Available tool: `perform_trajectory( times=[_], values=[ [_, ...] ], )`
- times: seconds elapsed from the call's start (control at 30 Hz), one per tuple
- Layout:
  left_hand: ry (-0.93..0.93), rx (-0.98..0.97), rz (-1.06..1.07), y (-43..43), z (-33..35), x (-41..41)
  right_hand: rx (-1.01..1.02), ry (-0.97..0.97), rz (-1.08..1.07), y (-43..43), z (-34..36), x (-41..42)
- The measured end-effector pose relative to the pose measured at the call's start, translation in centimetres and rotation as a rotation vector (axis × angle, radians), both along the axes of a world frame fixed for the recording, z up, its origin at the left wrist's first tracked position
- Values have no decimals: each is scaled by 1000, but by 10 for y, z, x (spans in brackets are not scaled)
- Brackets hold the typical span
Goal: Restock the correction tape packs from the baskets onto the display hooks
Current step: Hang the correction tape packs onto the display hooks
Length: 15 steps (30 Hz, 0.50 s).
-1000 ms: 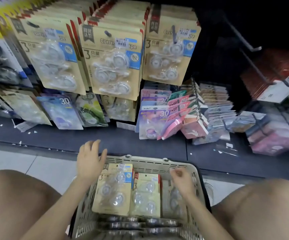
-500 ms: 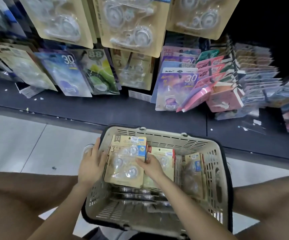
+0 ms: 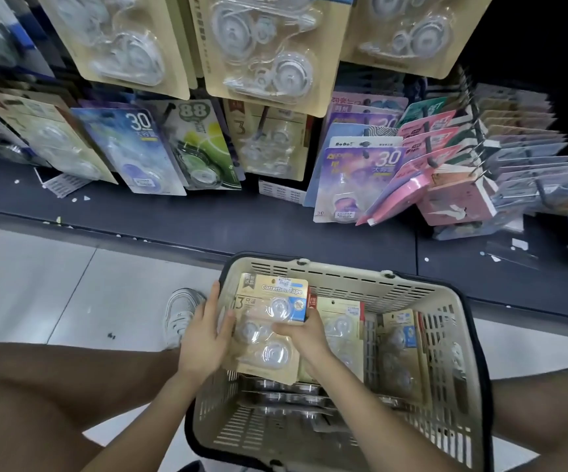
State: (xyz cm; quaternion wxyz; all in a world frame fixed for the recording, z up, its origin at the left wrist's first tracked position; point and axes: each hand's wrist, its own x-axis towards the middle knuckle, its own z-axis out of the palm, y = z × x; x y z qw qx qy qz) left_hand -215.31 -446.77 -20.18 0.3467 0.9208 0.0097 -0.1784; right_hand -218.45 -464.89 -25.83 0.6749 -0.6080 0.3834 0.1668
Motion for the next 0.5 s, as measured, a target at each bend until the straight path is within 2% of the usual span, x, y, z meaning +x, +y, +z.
perform_trajectory(
  times=[0.13, 0.27, 0.33, 0.4, 0.5],
  values=[
    [48, -28, 1, -15, 1, 1, 52, -37, -50, -34, 28, -11],
    [-59, -44, 60, -40, 19, 14, 199, -144, -98, -83, 58, -16],
    [-70, -215, -5, -63, 40, 17, 230, -170, -62, -97, 67, -16],
    [33, -376, -37, -85, 53, 18, 243, -188, -32, -99, 74, -17],
    [48, -286, 26, -97, 57, 21, 280, -172, -76, -99, 74, -23]
  ],
)
